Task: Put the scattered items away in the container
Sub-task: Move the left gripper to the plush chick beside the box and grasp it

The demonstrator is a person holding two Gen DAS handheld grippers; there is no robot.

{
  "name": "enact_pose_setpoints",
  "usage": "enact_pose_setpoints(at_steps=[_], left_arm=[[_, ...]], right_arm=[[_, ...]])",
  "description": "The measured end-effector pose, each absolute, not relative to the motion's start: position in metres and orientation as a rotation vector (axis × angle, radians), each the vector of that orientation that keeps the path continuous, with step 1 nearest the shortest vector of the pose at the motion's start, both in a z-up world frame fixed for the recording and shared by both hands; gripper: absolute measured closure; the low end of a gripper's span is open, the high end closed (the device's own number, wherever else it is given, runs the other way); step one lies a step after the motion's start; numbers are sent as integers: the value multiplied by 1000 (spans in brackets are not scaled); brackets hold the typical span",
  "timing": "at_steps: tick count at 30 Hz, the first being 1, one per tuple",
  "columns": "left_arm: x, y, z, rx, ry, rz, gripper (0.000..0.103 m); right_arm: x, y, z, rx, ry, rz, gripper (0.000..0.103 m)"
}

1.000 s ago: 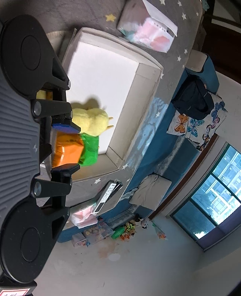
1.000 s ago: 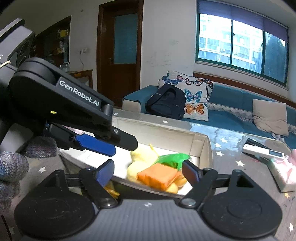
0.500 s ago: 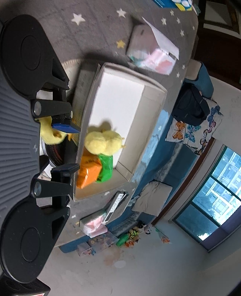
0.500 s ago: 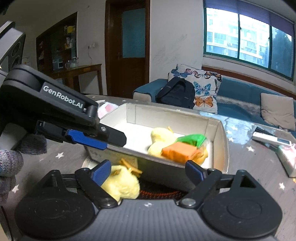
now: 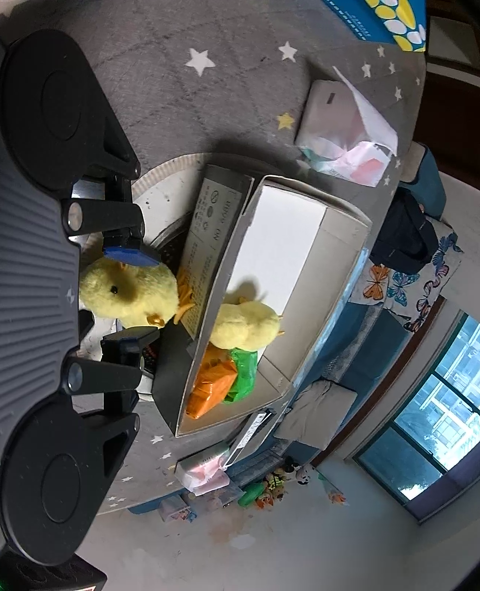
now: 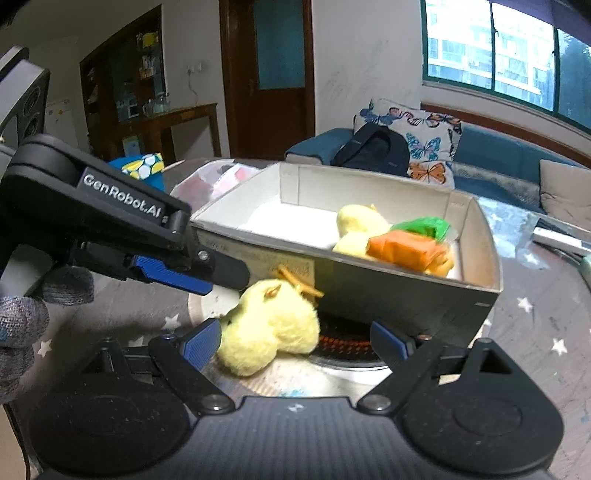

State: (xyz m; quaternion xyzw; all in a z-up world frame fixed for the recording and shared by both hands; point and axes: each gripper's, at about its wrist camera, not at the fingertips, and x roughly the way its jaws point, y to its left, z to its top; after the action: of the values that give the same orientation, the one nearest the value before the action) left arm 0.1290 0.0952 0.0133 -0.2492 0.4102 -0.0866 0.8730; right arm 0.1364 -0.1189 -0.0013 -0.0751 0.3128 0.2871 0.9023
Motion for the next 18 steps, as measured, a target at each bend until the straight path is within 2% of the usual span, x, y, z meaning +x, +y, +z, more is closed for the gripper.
enact_pose_setpoints(at_steps=[4, 18], left_arm=[[131, 97, 9, -528, 870, -180, 65], [140, 103, -2, -549, 908, -214, 65]], right_arm=[[137, -113, -8, -163, 664, 609, 9], [149, -97, -27, -169, 719, 641, 9]])
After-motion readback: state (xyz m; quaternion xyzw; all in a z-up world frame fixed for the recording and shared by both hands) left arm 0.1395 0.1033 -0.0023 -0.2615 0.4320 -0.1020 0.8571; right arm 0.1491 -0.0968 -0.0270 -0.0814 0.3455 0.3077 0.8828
